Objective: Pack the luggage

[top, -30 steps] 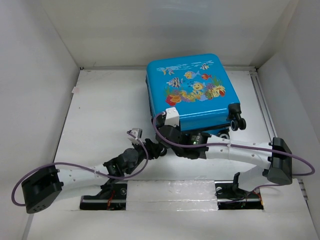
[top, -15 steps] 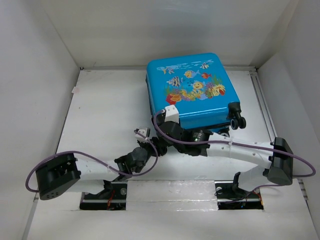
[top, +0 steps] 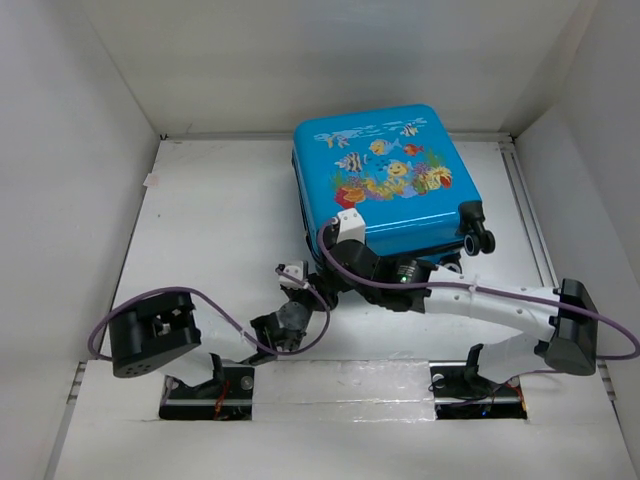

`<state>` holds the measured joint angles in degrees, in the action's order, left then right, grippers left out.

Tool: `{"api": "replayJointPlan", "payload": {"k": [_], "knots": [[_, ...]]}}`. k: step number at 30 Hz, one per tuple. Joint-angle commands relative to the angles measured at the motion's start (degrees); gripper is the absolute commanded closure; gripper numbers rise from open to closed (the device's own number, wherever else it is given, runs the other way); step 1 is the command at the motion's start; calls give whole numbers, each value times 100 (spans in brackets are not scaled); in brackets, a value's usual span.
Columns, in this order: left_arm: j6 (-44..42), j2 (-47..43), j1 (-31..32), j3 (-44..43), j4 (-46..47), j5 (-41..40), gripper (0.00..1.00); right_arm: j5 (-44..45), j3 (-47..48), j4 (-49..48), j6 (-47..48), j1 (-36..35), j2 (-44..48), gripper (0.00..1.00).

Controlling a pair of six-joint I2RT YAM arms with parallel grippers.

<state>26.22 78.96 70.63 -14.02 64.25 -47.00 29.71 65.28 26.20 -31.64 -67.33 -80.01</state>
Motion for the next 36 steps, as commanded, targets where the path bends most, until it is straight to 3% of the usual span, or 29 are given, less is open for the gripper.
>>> {"api": "replayJointPlan", "payload": {"k": [1,5,11,13,16,22,28,36], "knots": [[-170,206,30,-540,1159,-606,57,-1003,47,-1407,264,-140,231,100],[-644,462,30,-602,1827,-1072,63,-1292,-137,-1608,263,-140,284,100],[-1197,778,-32,-567,3021,-1390,95,-1486,-401,-1775,263,-140,398,100],[-1259,779,-32,-496,3216,-1137,99,-1548,-471,-1837,263,-140,451,100],[-1076,779,30,-356,3286,-681,97,-1373,-533,-1837,263,-140,504,100],[-750,261,100,461,3217,576,75,-1249,-410,-1785,378,26,618,100],[-530,-362,100,1068,3016,991,63,-1318,-76,-1785,553,141,504,100],[-995,-206,100,831,3462,1281,62,-1486,240,-1837,553,141,293,100]]}}
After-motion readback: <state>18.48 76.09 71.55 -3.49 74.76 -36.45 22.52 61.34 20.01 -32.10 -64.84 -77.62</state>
